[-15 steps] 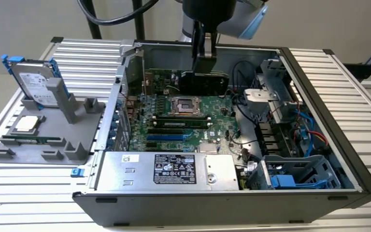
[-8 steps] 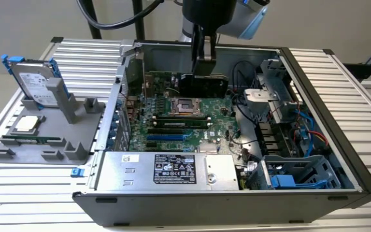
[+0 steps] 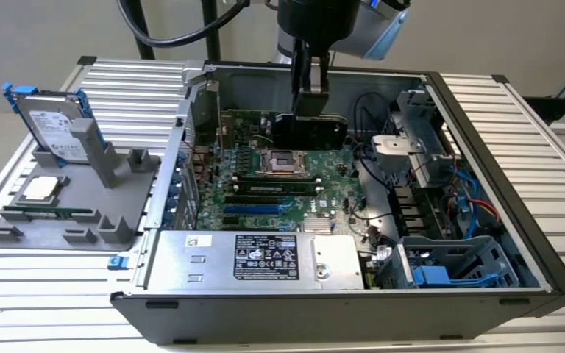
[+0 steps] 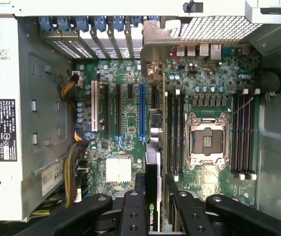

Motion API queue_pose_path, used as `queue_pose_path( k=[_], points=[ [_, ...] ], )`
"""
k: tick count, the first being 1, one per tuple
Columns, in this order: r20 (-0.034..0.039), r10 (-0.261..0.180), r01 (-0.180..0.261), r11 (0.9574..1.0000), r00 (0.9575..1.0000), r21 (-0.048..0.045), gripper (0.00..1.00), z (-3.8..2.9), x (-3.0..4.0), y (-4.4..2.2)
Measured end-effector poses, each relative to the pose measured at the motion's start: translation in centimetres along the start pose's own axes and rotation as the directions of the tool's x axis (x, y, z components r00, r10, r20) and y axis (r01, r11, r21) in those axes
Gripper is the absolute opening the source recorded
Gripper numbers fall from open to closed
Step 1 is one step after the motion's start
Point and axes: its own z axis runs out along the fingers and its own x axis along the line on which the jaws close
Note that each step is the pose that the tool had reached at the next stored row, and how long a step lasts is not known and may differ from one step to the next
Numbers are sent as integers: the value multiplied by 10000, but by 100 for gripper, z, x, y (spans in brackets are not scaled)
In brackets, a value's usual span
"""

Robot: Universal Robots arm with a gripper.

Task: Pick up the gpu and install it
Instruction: 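Insert the gpu into the slot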

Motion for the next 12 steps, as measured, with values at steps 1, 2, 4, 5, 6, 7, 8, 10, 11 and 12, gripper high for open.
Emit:
queue_pose_path(
  k=[1,2,4,5,6,7,8,10,11,12],
  points=[
    [0,-1,1,10000,10000,-1,0,0,0,-1],
    [0,-1,1,10000,10000,-3,0,0,0,-1],
    [0,-1,1,10000,10000,-8,0,0,0,0],
    [0,-1,1,10000,10000,-13,0,0,0,-1],
    [0,-1,1,10000,10000,-14,0,0,0,-1],
    [-1,-1,1,10000,10000,-15,0,0,0,-1],
    [-3,-2,2,10000,10000,-15,0,1,0,-1],
    [-10,-2,2,10000,10000,-14,0,8,0,-1],
    [-19,-1,1,10000,10000,-14,0,13,0,-1],
    [-33,-1,1,10000,10000,-14,0,19,0,-1]
  ],
)
